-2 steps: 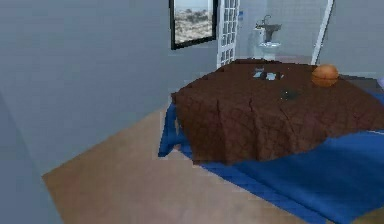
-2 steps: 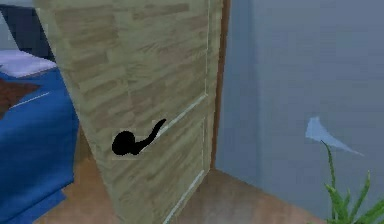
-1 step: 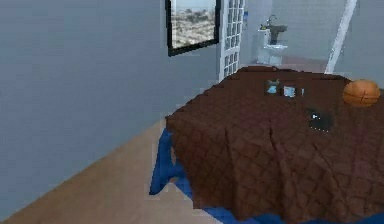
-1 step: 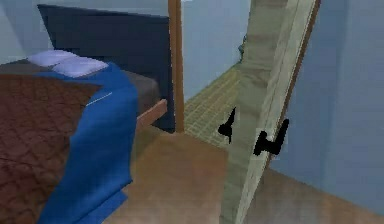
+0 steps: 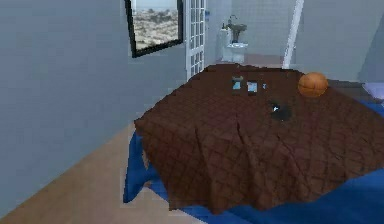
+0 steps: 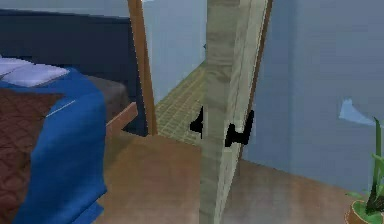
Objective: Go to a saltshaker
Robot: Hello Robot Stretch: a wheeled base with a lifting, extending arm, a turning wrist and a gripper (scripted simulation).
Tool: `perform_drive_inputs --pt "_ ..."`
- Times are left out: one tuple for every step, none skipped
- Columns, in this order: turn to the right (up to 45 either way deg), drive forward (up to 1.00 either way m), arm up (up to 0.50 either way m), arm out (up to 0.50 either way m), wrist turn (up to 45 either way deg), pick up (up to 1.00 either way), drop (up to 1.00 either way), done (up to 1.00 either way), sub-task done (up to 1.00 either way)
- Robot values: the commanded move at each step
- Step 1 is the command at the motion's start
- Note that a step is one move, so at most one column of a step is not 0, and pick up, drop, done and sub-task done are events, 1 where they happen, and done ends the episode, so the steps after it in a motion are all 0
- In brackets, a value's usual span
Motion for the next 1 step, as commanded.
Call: perform_drive_inputs --pt "0.0 0.05 0.00 0.00 0.0 0.00 0.00 0.00 0.00"
